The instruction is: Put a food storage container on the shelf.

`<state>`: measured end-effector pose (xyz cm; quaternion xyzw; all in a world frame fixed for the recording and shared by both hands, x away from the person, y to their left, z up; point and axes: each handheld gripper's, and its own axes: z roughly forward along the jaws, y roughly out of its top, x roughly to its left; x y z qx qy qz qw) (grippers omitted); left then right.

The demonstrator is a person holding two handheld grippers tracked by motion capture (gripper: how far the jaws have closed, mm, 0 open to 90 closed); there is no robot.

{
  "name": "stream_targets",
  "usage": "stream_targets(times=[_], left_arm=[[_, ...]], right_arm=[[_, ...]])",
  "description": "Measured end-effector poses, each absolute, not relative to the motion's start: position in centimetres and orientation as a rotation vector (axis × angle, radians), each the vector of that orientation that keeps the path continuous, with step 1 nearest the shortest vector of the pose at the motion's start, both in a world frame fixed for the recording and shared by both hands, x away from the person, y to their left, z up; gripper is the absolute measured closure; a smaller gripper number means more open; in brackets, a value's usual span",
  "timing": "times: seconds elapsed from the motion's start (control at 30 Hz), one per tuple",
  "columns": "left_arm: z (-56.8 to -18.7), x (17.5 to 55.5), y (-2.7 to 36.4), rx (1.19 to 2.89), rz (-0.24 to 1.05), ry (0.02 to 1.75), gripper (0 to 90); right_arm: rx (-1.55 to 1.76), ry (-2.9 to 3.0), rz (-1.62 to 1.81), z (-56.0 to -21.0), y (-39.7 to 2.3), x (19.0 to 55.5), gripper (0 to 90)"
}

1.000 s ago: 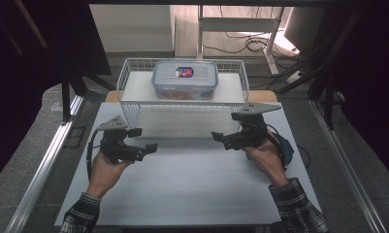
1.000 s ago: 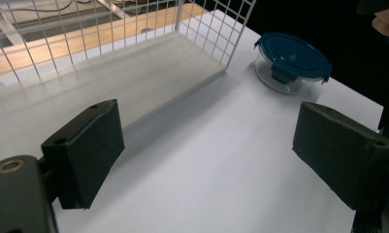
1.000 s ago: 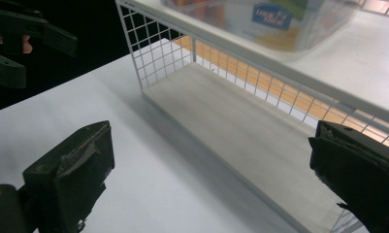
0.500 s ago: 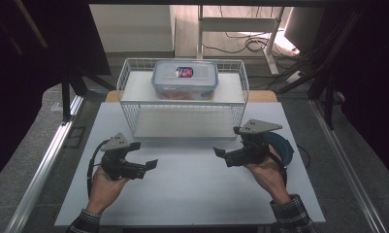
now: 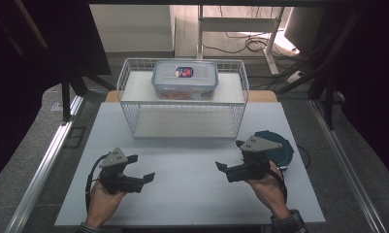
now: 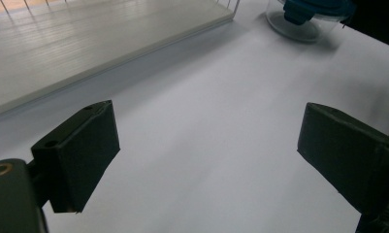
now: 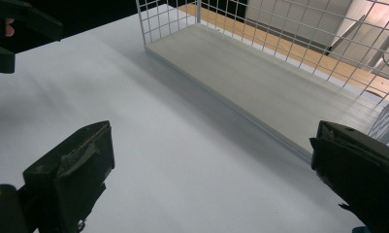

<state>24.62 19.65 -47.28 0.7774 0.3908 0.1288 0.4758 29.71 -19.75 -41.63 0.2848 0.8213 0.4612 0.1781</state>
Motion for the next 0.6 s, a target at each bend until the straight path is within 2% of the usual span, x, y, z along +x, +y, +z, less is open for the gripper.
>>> stream_targets(times=[0.5, 0.6], left_arm=[[-50.8, 23.1, 19.8, 1.928, 0.331, 0.989, 5.9], [-51.6, 23.1, 19.9, 1.930, 0.314, 0.999, 5.6]], right_arm=[[0.846, 2.302, 1.315, -44.9, -21.0, 27.5, 1.6], [0.848, 2.339, 1.261, -46.8, -21.2, 27.2, 1.6]])
